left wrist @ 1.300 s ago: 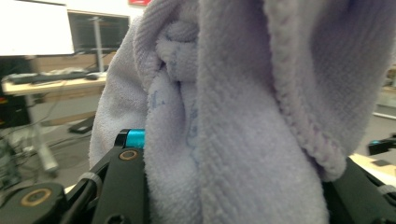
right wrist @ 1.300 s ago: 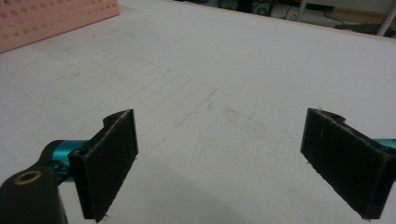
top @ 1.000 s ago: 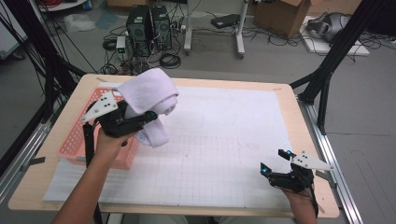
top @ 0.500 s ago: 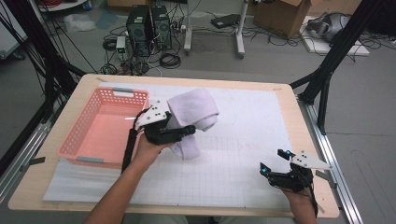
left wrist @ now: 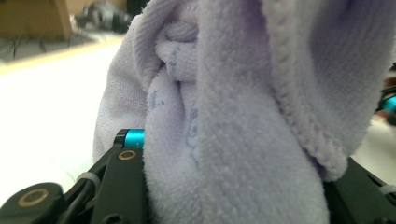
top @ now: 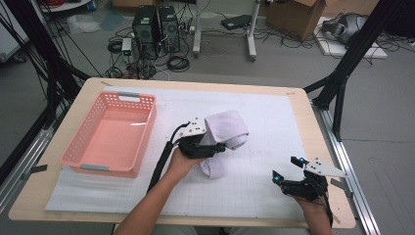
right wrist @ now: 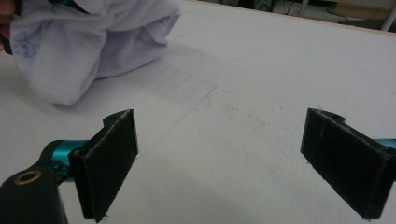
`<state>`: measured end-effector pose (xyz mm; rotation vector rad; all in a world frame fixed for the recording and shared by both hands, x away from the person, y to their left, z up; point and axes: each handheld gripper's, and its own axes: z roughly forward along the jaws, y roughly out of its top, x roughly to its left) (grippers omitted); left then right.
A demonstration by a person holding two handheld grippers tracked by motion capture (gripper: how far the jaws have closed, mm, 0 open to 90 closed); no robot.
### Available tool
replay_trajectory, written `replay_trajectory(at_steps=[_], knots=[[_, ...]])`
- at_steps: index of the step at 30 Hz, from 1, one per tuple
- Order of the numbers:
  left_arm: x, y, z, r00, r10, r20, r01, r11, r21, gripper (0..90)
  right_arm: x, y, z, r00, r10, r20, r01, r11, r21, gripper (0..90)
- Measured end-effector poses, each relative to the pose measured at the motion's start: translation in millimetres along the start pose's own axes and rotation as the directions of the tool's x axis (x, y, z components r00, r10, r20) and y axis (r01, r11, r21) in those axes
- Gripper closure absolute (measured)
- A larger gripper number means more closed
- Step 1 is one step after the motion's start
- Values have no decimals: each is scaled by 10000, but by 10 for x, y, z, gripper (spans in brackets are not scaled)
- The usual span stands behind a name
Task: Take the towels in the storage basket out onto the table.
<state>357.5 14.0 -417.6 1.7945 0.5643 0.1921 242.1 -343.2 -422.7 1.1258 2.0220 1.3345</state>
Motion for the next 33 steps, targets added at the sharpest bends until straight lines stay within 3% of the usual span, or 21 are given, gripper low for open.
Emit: replay_trajectory(at_steps=[3,7,11,14,17,18,20,23,27,30,32,33], knots=[[16,-57,111,9987,-338,-379,358,9980,521,500,-12,-4,9,10000,30,32,-30,10000,0,100],[70,-118,169,9922,-779,-978,881,9906,1048,424,-10,-4,14,10000,-10,14,10,10000,41,99],[56,-64,97,9855,-845,-1472,1000,9898,1015,227,-10,-8,20,10000,24,18,-24,10000,61,99],[48,-7,-20,9809,-617,-1846,828,9906,1089,178,-10,-7,27,10000,15,47,-15,10000,78,100],[30,61,-164,9635,-267,-2663,607,9909,1200,162,-1,-3,38,10000,-18,30,18,10000,86,100],[27,77,-213,9618,-241,-2728,579,9915,1165,165,4,0,44,10000,-32,24,31,9999,104,99],[21,84,-325,9592,-229,-2817,483,9953,836,166,10,3,53,10000,-66,26,66,9999,114,99],[24,46,-480,9484,-193,-3165,390,9977,559,165,13,4,61,10000,-42,26,42,9999,120,100],[34,-64,-685,9395,-647,-3365,775,9967,248,166,15,3,64,10000,-13,32,12,9999,138,100],[21,-170,-838,9275,-768,-3659,889,9959,162,168,15,4,67,10000,-26,36,25,9999,140,99],[8,-254,-943,9266,-787,-3677,909,9957,161,171,14,3,71,10000,-31,31,30,9999,153,100],[-7,-298,-987,9228,-827,-3762,944,9954,128,171,16,3,74,10000,-30,34,29,9998,173,99]])
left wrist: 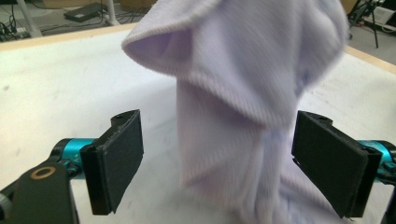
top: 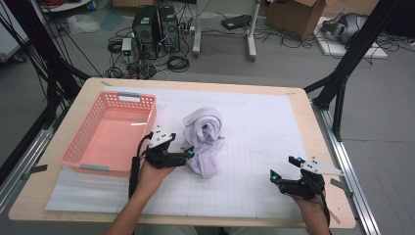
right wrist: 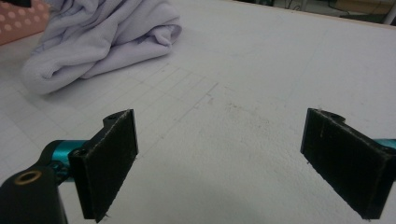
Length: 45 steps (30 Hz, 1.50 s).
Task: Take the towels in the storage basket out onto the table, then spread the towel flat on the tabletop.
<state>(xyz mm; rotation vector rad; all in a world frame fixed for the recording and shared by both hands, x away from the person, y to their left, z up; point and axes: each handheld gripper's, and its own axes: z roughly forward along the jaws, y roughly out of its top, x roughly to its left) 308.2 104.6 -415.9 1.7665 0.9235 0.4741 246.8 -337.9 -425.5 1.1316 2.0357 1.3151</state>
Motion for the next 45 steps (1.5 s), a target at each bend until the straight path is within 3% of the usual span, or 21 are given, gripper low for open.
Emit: replay_trajectory(at_steps=[4,8,12,20,33,39,45], knots=[[19,-165,-133,9999,-88,85,90,9997,-229,171,13,7,29,10000,-30,-51,30,10000,50,99],[13,-206,-151,9998,-45,204,56,9985,-553,177,13,12,76,10000,-19,-84,21,9999,164,100],[-35,-244,-145,9985,327,429,-296,9971,-703,186,2,8,121,10000,2,-81,1,9996,299,99],[-31,-242,-144,9977,260,619,-199,9951,-973,187,21,16,173,9999,-101,-115,105,9991,410,99],[-32,-238,-164,9980,300,560,-239,9939,-1073,188,46,18,193,9996,-103,-250,116,9985,531,100],[-33,-241,-164,9976,318,608,-251,9939,-1073,189,115,59,348,9984,-193,-540,239,9960,858,99],[-16,-243,-142,9972,276,696,-204,9945,-1030,193,230,152,648,9956,-282,-889,413,9880,1486,100]])
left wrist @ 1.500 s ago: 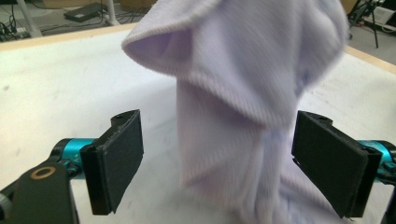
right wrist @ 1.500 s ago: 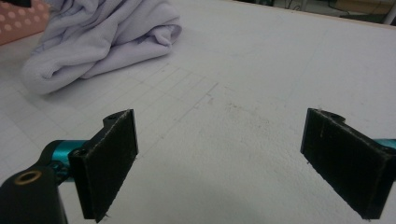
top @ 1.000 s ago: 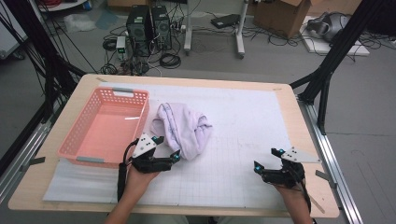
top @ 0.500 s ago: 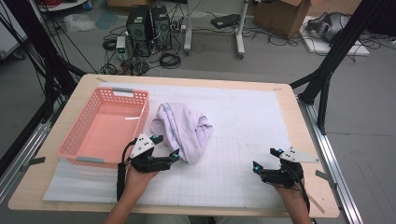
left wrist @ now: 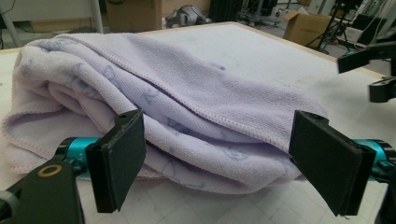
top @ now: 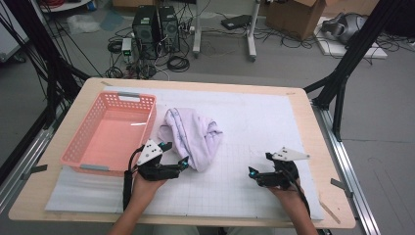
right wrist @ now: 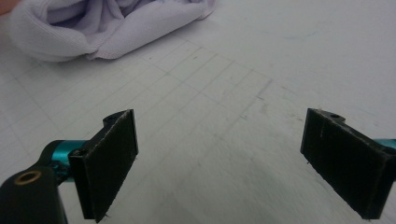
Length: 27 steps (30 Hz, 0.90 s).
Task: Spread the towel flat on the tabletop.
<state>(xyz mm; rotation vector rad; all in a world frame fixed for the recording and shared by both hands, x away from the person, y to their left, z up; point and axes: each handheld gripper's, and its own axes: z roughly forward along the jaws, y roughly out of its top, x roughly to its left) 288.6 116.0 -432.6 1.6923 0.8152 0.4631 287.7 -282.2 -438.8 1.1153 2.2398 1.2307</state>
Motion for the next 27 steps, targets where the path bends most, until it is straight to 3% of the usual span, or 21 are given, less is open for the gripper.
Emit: replay_trajectory(at_steps=[1,3,5,12,16,18,20,21,22,24,25,27], knots=[[-1,2,1,10000,-25,13,25,10000,-28,194,17,28,74,10000,26,-74,-24,9996,281,101],[-2,4,4,10000,-33,49,34,10000,-63,198,46,77,223,9998,-55,-193,70,9972,745,196],[-4,4,8,9999,-17,106,17,10000,-42,205,72,132,369,9994,-116,-323,147,9949,995,195],[10,7,-12,9999,-78,63,79,9999,-131,213,229,412,803,9964,-269,-805,342,9954,901,258],[41,2,-25,9997,-233,39,234,9996,-170,219,303,519,1009,9951,-421,-897,509,9938,986,343],[50,-1,-28,9996,-284,80,285,9994,-179,224,341,558,1073,9931,-699,-938,804,9903,1137,415],[54,-3,-22,9995,-296,84,298,9994,-169,231,377,592,1124,9910,-599,-1200,724,9921,1028,517],[54,-5,-20,9995,-308,101,309,9994,-142,231,416,608,1156,9918,-825,-977,938,9886,1176,538],[50,-7,-18,9994,-320,110,322,9994,-138,233,452,621,1172,9905,-1132,-775,1218,9857,1164,607],[49,-7,-21,9996,-275,120,276,9995,-118,234,486,636,1188,9874,-1254,-966,1361,9842,1132,807],[49,-8,-24,9995,-294,107,295,9995,-128,235,498,638,1187,9846,-1343,-1123,1473,9822,1169,856],[58,-11,-30,9995,-296,104,297,9995,-127,236,513,639,1167,9850,-1331,-1094,1466,9812,1256,873]])
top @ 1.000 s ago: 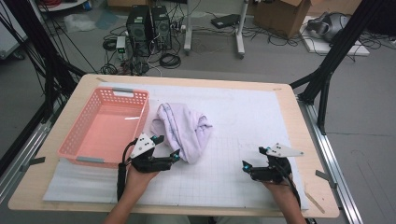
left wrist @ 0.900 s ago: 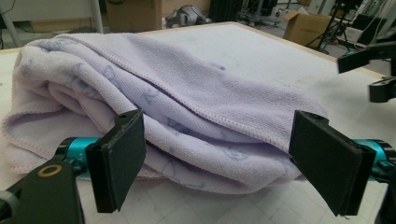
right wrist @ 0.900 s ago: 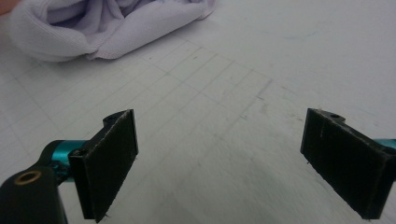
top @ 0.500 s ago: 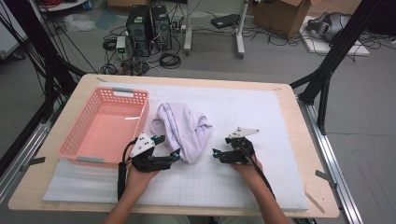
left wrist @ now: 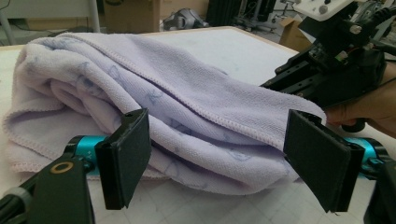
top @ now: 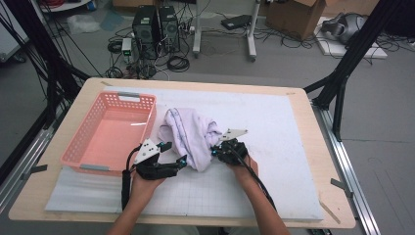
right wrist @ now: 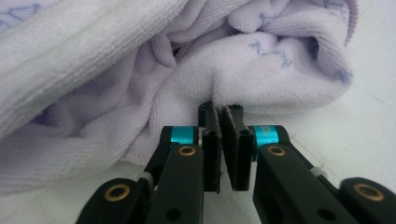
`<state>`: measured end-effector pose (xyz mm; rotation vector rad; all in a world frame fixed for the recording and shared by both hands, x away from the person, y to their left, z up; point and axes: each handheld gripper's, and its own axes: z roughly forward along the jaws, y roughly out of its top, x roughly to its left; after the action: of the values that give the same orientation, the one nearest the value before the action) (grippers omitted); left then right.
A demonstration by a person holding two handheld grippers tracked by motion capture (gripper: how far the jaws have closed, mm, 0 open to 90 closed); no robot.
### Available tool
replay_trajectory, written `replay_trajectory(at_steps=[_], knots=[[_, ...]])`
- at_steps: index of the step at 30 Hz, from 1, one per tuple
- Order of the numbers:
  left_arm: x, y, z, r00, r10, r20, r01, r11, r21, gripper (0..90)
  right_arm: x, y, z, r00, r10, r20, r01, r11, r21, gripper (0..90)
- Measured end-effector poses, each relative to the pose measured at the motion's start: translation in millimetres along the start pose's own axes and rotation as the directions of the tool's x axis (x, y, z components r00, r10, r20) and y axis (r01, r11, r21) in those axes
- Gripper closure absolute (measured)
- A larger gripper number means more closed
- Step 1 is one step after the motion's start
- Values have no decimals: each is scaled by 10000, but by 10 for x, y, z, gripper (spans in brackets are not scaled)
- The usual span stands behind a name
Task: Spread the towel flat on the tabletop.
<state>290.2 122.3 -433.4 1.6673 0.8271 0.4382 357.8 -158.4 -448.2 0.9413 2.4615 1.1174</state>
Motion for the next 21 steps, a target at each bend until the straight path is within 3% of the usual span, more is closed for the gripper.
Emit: replay_trajectory(at_steps=[5,11,15,21], knots=[[22,-15,-15,9999,-125,-42,125,9999,22,243,-68,-109,-219,9999,-61,-90,62,9998,189,879],[26,-21,-18,9998,-178,-44,178,9998,37,250,-145,-367,-714,10000,-79,35,79,9999,-97,879],[21,-28,-7,9999,-160,-7,160,9998,99,255,-155,-625,-1030,9999,3,139,0,9998,-183,879],[7,-37,-1,9998,-198,87,196,9997,151,272,-146,-1049,-1393,9989,260,389,-265,9996,122,880]])
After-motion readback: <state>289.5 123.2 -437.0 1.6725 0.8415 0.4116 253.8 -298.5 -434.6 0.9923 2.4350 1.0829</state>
